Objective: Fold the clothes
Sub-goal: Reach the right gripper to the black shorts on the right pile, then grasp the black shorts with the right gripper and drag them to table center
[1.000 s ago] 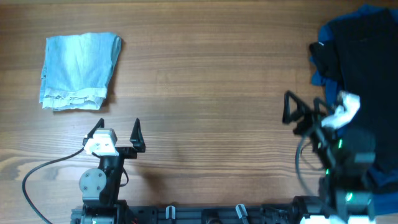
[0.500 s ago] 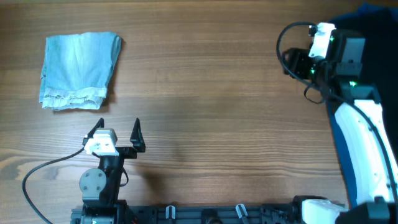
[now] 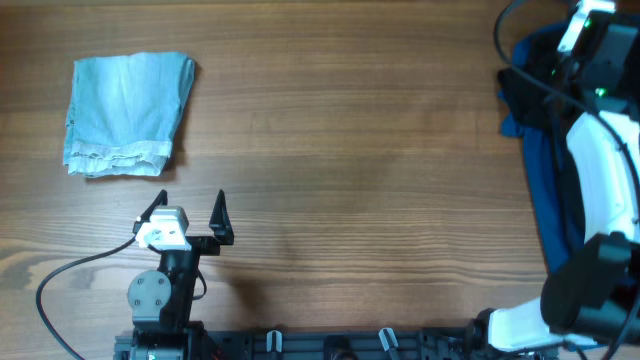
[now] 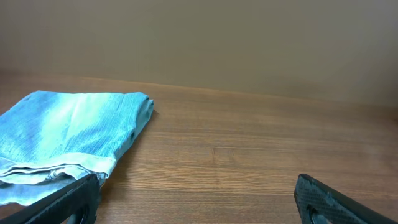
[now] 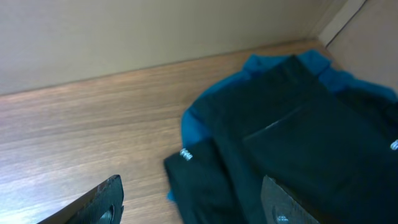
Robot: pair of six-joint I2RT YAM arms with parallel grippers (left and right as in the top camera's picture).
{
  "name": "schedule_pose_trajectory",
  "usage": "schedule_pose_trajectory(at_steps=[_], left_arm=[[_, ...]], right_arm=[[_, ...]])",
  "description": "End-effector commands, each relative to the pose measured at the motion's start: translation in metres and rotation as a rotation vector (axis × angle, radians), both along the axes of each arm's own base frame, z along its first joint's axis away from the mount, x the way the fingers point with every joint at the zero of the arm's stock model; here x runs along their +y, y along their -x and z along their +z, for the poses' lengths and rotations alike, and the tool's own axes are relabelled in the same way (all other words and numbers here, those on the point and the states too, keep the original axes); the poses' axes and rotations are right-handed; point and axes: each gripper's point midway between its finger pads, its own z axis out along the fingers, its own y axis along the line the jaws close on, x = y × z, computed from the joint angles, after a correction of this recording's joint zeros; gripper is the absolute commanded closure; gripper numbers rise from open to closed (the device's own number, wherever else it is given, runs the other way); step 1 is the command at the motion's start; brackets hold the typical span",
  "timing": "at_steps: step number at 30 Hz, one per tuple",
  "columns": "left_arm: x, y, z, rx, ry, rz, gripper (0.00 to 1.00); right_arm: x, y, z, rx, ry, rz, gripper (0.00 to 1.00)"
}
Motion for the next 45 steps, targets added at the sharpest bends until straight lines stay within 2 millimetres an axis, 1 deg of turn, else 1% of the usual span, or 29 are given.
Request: schedule_pose_trajectory(at_steps=[1,4,6,8,9,11,12,13,14,15,18,22,24,27,29,30,31,35,37,38,39,40,43,45], left_arm=[[0.002,0.0,-0.002,0.0,-0.017,0.011,0.0],[0.002,0.0,-0.002,0.0,-0.017,0.011,0.0],[0.002,0.0,-0.002,0.0,-0.017,0.011,0.0],[0.002,0.0,-0.002,0.0,-0.017,0.011,0.0],[0.002,0.0,-0.002,0.0,-0.017,0.011,0.0],[0.002,0.0,-0.002,0.0,-0.017,0.011,0.0],[0.002,0.0,-0.002,0.0,-0.017,0.011,0.0],[0.002,0.0,-0.002,0.0,-0.017,0.011,0.0],[0.002,0.0,-0.002,0.0,-0.017,0.011,0.0],[0.002,0.0,-0.002,0.0,-0.017,0.011,0.0],[0.002,0.0,-0.002,0.0,-0.017,0.011,0.0],[0.002,0.0,-0.002,0.0,-0.017,0.011,0.0],[0.002,0.0,-0.002,0.0,-0.017,0.011,0.0],[0.002,0.0,-0.002,0.0,-0.017,0.011,0.0],[0.002,0.0,-0.002,0.0,-0.017,0.011,0.0],[0.002,0.0,-0.002,0.0,-0.017,0.011,0.0],[0.002,0.0,-0.002,0.0,-0.017,0.011,0.0],[0.002,0.0,-0.002,0.0,-0.017,0.011,0.0],[0.002,0.0,-0.002,0.0,-0.017,0.011,0.0],[0.002,0.0,-0.002,0.0,-0.017,0.011,0.0],[0.002,0.0,-0.002,0.0,-0.017,0.011,0.0],[0.002,0.0,-0.002,0.0,-0.017,0.011,0.0],[0.002,0.0,-0.002,0.0,-0.017,0.011,0.0],[0.002,0.0,-0.002,0.0,-0.017,0.011,0.0]], right_arm=[[-0.02,-0.026,0.014,0.012,0.09,0.007,0.28],[-0.032,-0.046,0.008,0.042,0.13,0.0,0.28],[-0.037,-0.057,-0.003,0.046,0.14,-0.01,0.28],[-0.045,-0.062,-0.016,0.057,0.158,-0.04,0.28],[-0.05,-0.066,-0.027,0.072,0.179,-0.054,0.28],[-0.054,-0.071,-0.048,0.115,0.209,-0.04,0.27],[-0.057,-0.071,-0.06,0.138,0.218,-0.049,0.28],[-0.063,-0.07,-0.078,0.172,0.222,-0.065,0.28],[-0.066,-0.07,-0.088,0.188,0.218,-0.068,0.27],[-0.07,-0.07,-0.103,0.211,0.212,-0.071,0.26],[-0.083,-0.068,-0.131,0.248,0.199,-0.087,0.26],[-0.082,-0.068,-0.153,0.268,0.146,-0.043,0.27],[-0.081,-0.069,-0.16,0.274,0.139,-0.036,0.27],[-0.076,-0.071,-0.17,0.278,0.116,-0.009,0.28],[-0.071,-0.074,-0.181,0.283,0.105,0.027,0.28],[-0.07,-0.074,-0.184,0.284,0.102,0.033,0.28],[-0.07,-0.074,-0.187,0.29,0.102,0.034,0.3],[-0.071,-0.076,-0.185,0.277,0.109,0.034,0.62],[-0.071,-0.076,-0.185,0.277,0.109,0.034,0.74],[-0.071,-0.076,-0.185,0.277,0.109,0.034,0.82],[-0.072,-0.077,-0.184,0.272,0.113,0.03,0.93],[-0.073,-0.078,-0.179,0.263,0.119,0.027,0.96],[-0.074,-0.082,-0.161,0.227,0.144,0.034,0.96],[-0.074,-0.084,-0.138,0.191,0.154,0.031,0.96]])
